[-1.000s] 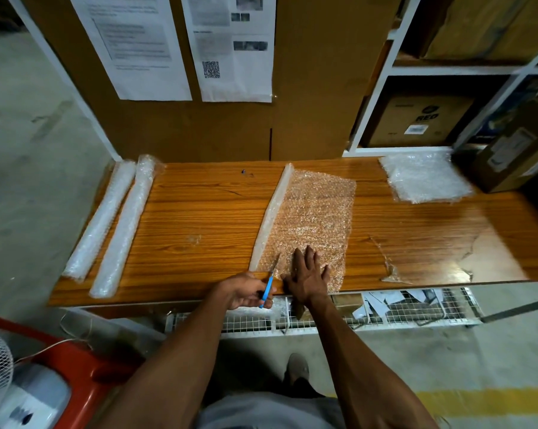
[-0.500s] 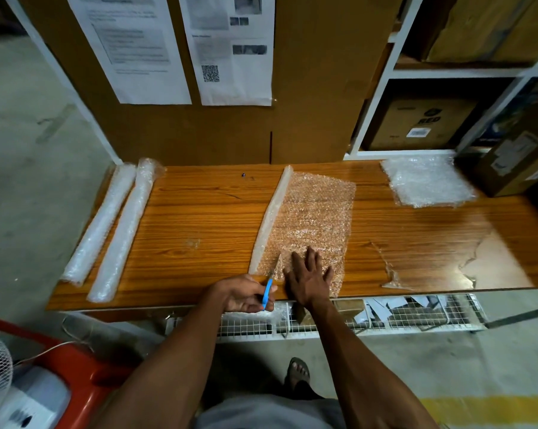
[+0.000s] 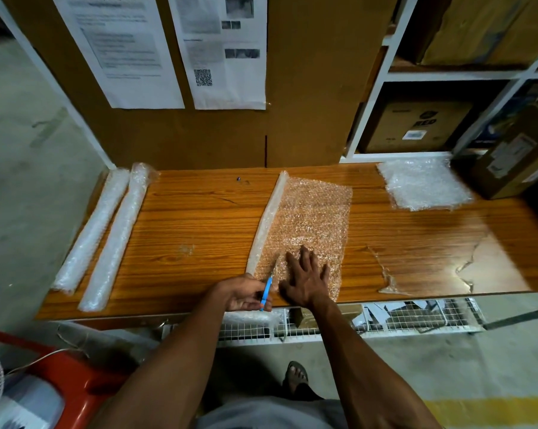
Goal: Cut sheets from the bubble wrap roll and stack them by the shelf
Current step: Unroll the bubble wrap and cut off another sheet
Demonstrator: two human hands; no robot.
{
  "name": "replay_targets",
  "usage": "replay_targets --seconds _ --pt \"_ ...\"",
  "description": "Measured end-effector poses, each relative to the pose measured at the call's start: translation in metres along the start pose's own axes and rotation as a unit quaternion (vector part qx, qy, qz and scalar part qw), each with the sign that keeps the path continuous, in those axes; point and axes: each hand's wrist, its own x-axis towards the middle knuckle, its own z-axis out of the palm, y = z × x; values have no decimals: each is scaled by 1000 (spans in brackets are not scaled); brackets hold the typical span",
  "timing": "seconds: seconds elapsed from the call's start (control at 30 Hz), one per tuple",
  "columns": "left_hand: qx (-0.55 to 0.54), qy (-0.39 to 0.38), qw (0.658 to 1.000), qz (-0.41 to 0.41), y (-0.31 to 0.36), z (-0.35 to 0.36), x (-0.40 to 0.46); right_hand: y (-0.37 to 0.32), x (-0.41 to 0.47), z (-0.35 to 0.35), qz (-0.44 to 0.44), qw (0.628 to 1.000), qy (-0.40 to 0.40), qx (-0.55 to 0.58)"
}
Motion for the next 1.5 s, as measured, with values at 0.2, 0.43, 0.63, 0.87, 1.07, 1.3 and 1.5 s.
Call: replay_targets --seconds 0.2,0.43,0.63,0.87,1.07,1.3,1.5 --pt "-3 28 999 20 -2 3 2 8 2 3 -5 1000 -18 -14" --pt "-33 3 999 -2 6 -1 -1 9 2 5 -4 1000 -19 -13" --pt "-45 -29 998 -22 19 3 -5 10 3 3 -3 1000 -23 -10" --pt "-45 -5 999 -8 25 6 2 13 1 0 -12 1000 -23 -10" --pt "-32 39 999 -1 24 14 10 16 2 -3 -15 999 -33 -15" --pt "-34 52 998 -3 24 10 14 22 7 -3 -19 999 -34 -13" --pt "-68 15 997 -35 32 6 18 24 11 -4 -23 999 -30 -18"
